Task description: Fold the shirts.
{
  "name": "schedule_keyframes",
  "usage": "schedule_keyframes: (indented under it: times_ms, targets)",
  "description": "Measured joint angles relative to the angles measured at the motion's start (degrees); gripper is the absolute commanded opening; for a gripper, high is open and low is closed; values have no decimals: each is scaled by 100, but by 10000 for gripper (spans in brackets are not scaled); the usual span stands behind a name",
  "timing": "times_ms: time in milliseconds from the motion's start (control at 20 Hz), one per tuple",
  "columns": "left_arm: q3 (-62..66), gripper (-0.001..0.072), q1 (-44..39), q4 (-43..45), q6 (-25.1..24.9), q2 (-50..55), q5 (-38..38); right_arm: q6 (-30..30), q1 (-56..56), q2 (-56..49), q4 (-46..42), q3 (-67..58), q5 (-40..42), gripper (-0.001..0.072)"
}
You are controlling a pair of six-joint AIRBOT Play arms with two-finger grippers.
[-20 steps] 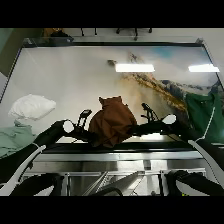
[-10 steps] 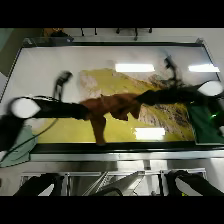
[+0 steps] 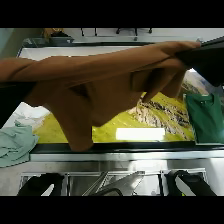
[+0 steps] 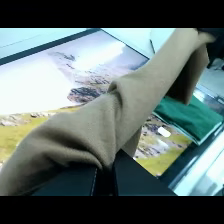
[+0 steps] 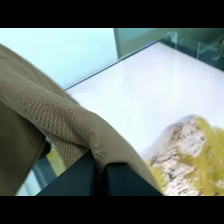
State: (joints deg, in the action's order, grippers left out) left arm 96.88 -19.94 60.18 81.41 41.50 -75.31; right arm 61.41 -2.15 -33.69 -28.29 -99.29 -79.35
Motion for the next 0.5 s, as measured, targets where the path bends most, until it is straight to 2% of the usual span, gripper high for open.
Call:
schedule_keyframes:
  times_ms: [250,500]
  targets:
    - [-109,17,-210,66,-2,1117,-472,-13,-20,-780,-291,146,90,21]
    - [-1080,19,-4,46,-354,2953,-433,-223,-17,-2599,-326,1178,245,27]
